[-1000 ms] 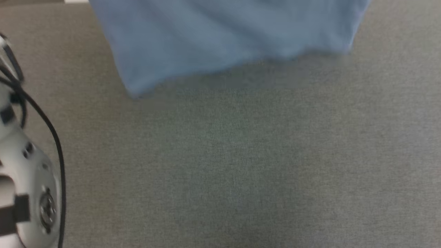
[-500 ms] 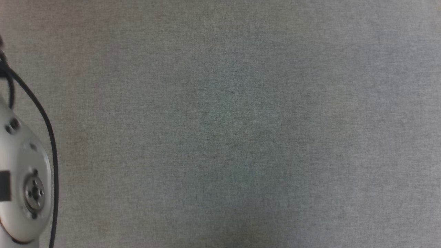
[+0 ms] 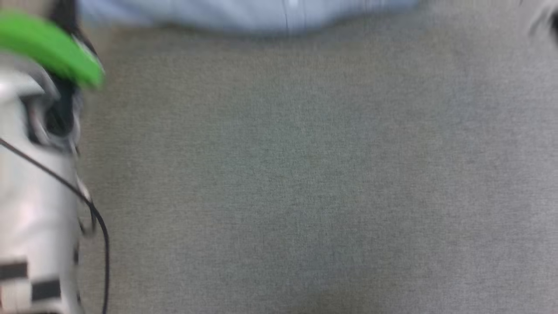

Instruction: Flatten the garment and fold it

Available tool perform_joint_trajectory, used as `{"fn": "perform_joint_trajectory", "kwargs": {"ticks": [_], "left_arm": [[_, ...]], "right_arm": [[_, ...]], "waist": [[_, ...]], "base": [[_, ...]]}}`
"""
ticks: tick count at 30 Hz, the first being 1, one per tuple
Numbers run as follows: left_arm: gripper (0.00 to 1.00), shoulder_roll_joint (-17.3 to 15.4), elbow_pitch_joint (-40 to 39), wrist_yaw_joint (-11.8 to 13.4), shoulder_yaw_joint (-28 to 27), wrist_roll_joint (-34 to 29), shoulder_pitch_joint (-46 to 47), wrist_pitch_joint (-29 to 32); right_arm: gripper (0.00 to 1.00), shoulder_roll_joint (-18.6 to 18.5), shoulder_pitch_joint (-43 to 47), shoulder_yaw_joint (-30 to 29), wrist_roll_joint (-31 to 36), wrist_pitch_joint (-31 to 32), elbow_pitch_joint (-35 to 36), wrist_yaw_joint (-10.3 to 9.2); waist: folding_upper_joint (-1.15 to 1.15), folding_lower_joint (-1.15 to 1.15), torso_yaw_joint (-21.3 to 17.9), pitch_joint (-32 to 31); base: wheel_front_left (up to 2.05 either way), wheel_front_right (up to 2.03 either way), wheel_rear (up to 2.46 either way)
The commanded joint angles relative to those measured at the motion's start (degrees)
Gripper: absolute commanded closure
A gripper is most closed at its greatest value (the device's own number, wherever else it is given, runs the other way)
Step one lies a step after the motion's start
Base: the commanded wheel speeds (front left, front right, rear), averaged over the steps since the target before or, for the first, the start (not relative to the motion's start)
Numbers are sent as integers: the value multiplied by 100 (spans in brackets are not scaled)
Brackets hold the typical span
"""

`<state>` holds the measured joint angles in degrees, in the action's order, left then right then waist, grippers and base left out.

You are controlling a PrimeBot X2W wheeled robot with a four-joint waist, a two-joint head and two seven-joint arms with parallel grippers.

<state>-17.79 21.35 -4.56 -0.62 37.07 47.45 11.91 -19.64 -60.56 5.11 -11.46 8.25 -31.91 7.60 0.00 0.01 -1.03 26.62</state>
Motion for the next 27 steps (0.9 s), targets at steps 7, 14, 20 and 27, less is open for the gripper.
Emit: {"fn": "perform_joint_trajectory", "kwargs": {"ticks": [7,14,20,27], "left_arm": [[100,-40,-731,-68,380,153,-2226,850],[100,-80,-1675,267,540,184,-4047,1380],[100,-30,-2224,612,473,271,-5102,1554],[100,166,-2420,830,276,442,-5829,1350]], "right_arm": [[100,-115,2180,-239,-745,411,744,-11],[100,36,4127,-902,-827,1219,1796,-11],[100,403,5414,-1527,-549,2134,2685,-11],[100,1135,6514,-2232,-220,3306,3528,-11]], "waist": [[0,-1,127,-999],[0,-1,120,-1503],[0,-1,138,-1720],[0,-1,182,-1839]], "base": [[0,0,0],[0,0,0],[0,0,0],[0,0,0]]}}
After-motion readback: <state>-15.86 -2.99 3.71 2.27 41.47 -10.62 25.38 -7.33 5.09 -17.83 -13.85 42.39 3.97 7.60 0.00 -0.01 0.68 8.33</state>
